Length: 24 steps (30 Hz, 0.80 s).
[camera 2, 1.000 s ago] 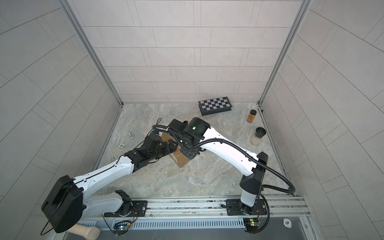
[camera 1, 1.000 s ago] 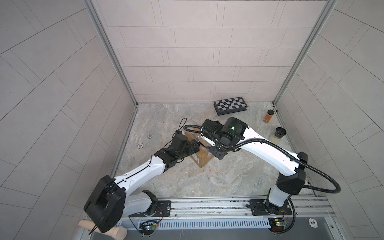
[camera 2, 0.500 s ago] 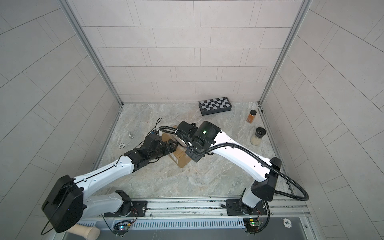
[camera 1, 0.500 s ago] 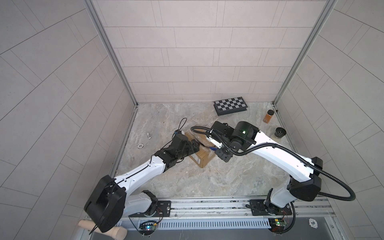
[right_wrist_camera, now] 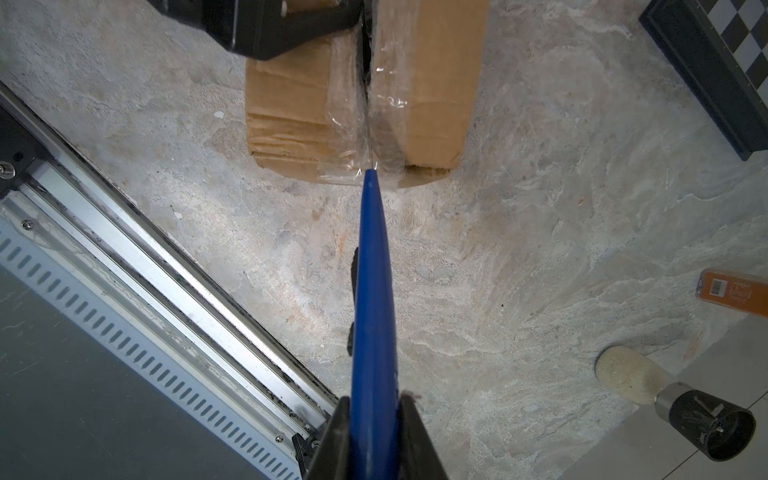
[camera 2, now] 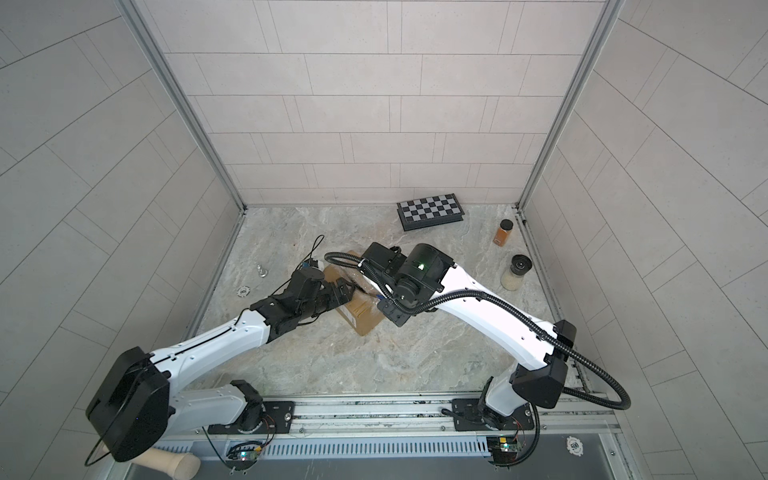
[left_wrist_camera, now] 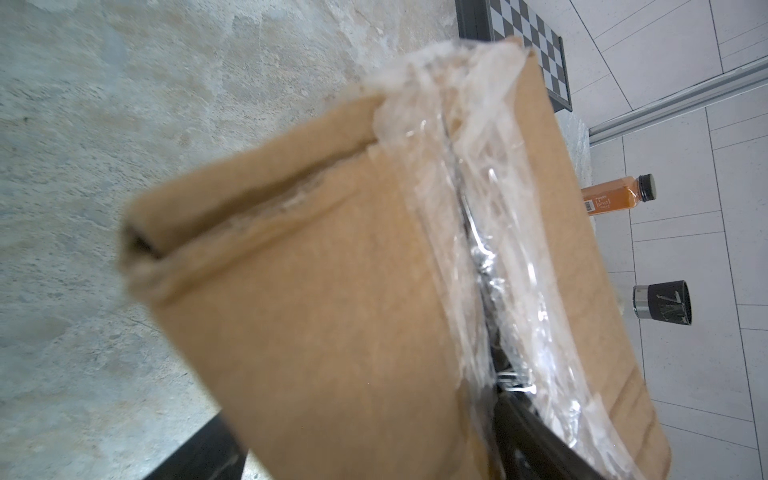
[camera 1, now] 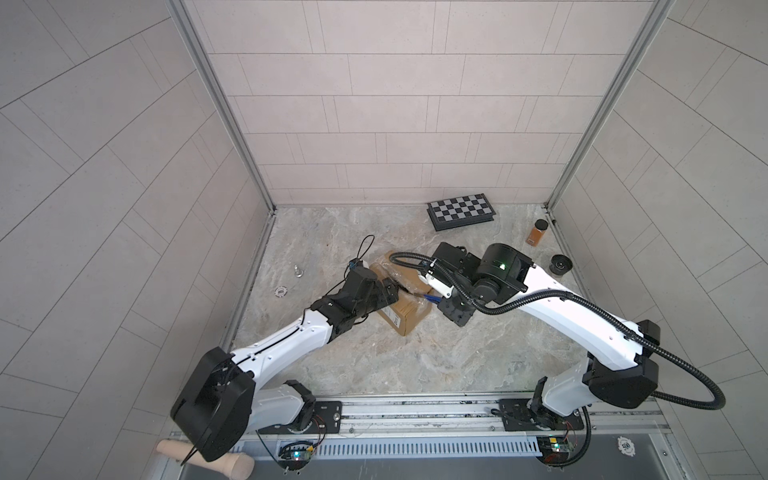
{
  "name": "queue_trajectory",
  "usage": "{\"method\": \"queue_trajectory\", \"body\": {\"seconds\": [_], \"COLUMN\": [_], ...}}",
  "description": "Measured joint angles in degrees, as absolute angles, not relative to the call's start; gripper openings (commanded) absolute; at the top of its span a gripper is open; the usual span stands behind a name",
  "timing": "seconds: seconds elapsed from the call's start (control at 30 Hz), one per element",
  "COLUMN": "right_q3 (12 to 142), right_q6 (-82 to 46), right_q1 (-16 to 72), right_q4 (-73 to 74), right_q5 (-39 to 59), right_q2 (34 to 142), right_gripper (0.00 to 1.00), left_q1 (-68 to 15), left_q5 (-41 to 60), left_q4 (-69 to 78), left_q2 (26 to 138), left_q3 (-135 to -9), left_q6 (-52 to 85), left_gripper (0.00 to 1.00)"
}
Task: Unpack the express box
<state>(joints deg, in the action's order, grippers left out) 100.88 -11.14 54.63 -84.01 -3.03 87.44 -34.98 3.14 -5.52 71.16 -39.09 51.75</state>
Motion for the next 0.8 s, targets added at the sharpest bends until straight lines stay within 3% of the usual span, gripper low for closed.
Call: {"method": "queue_trajectory", "body": {"seconds": [0.8], "right_q3": [107.24], "right_q6": [-11.68], "right_q1": [54.35], "right_q4": [-88.73], "right_q5": [-1.78], "right_q2": [95.04], "right_gripper": [0.0], "left_q1": [-34.7], "left_q5": [2.9], "left_q4": [-6.61], "left_q2": [71.05], "left_q3": [-39.53], "left_q6": [51.4], "left_gripper": [0.93]}}
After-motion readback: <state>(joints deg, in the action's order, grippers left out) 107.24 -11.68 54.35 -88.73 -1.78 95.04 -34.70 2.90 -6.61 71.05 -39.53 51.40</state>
